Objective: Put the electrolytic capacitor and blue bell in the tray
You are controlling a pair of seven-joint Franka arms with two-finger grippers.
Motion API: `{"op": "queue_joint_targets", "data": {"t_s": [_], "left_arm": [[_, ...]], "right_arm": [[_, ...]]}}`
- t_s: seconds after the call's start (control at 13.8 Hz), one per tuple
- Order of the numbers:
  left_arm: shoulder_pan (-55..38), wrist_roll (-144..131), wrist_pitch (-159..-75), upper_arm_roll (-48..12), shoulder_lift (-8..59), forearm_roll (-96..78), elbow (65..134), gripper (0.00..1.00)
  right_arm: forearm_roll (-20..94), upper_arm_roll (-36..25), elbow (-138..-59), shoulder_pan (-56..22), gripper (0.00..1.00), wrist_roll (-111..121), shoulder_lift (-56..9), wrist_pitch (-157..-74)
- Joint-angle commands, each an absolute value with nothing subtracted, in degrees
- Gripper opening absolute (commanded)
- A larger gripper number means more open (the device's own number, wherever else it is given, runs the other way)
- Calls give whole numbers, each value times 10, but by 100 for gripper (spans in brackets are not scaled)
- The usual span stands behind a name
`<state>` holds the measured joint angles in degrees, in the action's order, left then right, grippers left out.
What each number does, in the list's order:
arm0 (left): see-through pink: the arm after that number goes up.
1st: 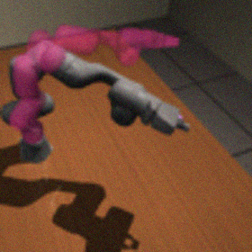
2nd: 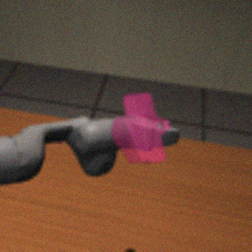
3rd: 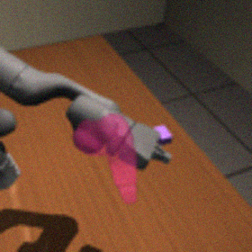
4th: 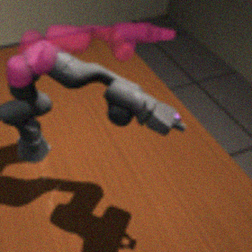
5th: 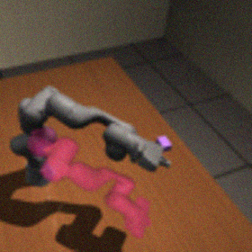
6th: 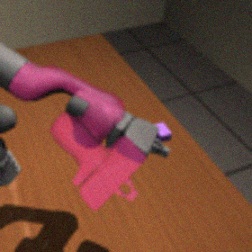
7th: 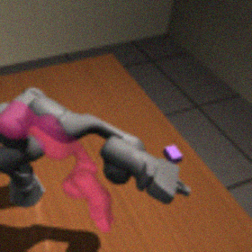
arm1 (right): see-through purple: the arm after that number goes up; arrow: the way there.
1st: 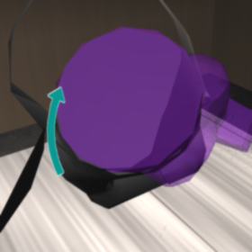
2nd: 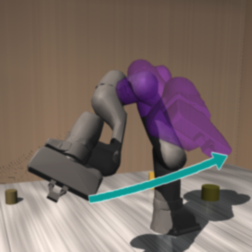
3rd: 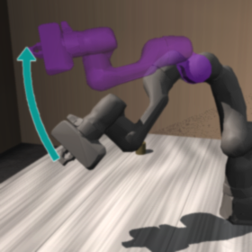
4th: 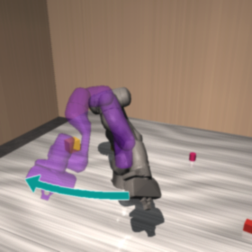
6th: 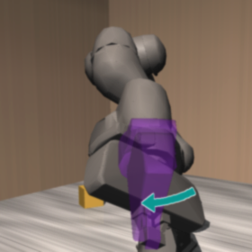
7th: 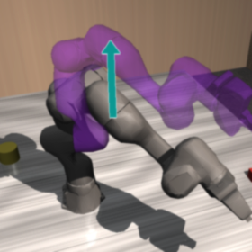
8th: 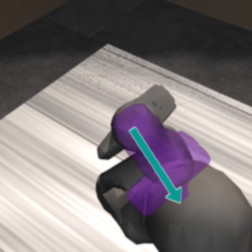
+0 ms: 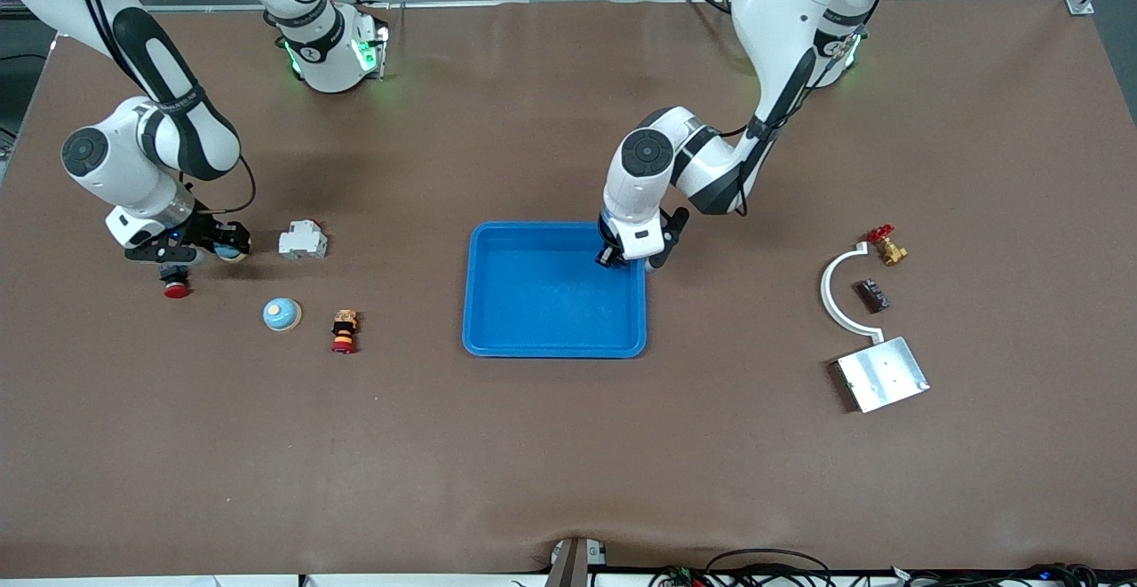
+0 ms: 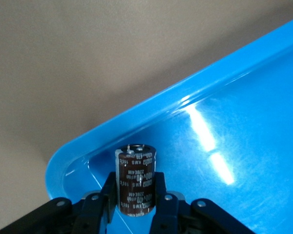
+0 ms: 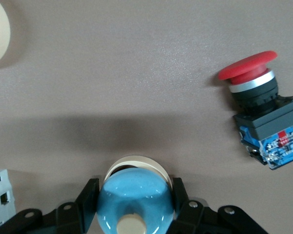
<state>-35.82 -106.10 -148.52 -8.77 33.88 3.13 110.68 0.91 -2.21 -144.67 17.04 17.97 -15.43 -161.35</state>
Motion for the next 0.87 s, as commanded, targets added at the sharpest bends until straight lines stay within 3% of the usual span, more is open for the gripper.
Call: {"op": "queue_joint_targets", "data": {"t_s": [0.0,0.07,0.14,0.29,0.51,0.8], "left_arm": [[-362,-1076,-1481,-81,343,42,1095,61],[-362,-1076,-1481,-80,343,42,1094,94],[-361,-1075,-1481,-79,340,43,1093,100],[-354,-1075,-1477,-78,331,44,1080,100],[-337,-1070,-1399,-62,276,54,1064,100],[-267,-996,-1302,-64,214,78,1060,100]], "right_arm": [[6,-11,-1448,179,0,185,-140,-1603],[6,-8,-1439,178,0,184,-119,-1560],[10,-6,-1420,170,0,177,-86,-1489],[12,-6,-1377,137,0,119,-17,-1329],[34,-6,-1344,71,0,7,63,-1204],[92,-5,-1341,-51,0,-172,109,-1190]]}}
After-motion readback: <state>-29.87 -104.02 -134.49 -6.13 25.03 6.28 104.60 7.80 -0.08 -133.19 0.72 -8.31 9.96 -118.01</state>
